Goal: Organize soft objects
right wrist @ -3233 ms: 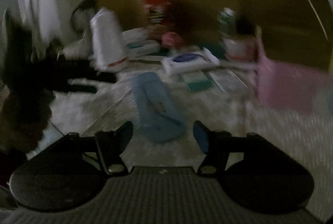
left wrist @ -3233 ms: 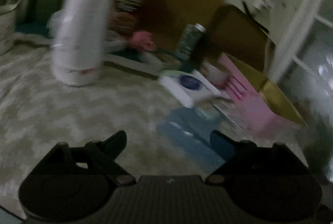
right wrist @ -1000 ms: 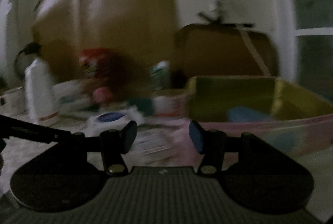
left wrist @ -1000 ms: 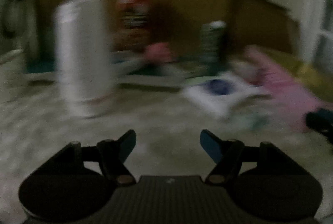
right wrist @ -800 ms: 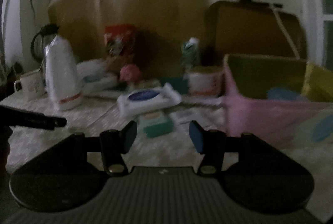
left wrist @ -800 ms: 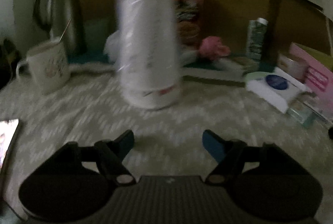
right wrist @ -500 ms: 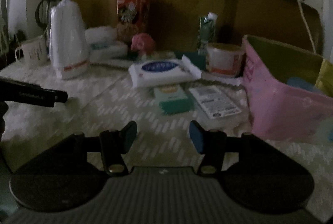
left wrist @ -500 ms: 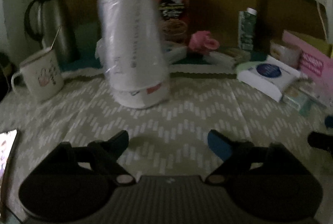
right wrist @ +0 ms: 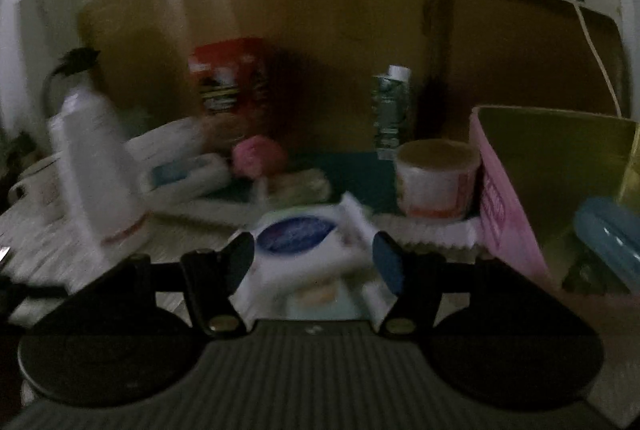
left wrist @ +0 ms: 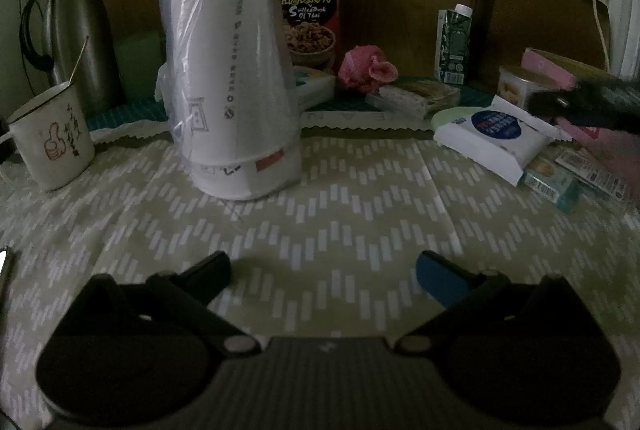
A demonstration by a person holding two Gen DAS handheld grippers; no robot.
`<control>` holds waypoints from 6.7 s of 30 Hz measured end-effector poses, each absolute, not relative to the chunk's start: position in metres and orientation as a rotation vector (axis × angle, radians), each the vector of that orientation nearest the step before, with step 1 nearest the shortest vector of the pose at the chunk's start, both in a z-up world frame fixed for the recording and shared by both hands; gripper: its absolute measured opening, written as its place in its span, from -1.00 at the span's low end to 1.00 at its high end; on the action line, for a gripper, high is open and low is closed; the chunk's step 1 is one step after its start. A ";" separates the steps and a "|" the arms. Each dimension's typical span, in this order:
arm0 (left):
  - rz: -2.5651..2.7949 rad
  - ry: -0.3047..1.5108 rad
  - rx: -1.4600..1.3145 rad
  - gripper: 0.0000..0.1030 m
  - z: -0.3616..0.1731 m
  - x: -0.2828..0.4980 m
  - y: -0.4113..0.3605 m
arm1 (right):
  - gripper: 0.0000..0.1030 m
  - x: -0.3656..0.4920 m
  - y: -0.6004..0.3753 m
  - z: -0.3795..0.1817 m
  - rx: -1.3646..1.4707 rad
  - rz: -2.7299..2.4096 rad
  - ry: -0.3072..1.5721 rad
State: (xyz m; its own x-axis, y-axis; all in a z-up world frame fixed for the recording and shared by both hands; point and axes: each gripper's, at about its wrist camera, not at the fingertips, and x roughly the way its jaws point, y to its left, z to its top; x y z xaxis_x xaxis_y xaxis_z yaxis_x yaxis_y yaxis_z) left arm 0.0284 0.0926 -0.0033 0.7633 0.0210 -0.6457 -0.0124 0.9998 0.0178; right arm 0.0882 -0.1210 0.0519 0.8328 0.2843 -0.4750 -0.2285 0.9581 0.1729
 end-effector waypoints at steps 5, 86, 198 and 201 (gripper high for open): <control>0.014 0.703 0.010 0.99 -0.003 0.030 0.095 | 0.36 0.144 -0.131 0.040 0.229 0.222 0.640; -0.371 0.695 -0.153 0.58 0.016 -0.006 0.018 | -0.14 -0.023 -0.078 0.015 -0.143 0.534 0.561; -0.594 0.709 -0.212 -0.35 0.074 0.030 -0.094 | -0.16 -0.054 -0.201 0.035 0.313 0.386 0.380; -0.650 0.683 -0.210 -0.34 0.087 0.053 -0.131 | -0.16 -0.045 -0.217 0.050 0.243 0.286 0.298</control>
State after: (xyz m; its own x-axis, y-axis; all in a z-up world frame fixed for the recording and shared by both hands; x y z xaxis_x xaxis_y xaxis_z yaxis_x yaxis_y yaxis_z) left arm 0.0532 -0.1314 0.0871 0.5894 -0.6197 -0.5182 0.4870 0.7844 -0.3842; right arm -0.0451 -0.2167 0.0502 0.9163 0.3111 -0.2522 -0.2402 0.9308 0.2756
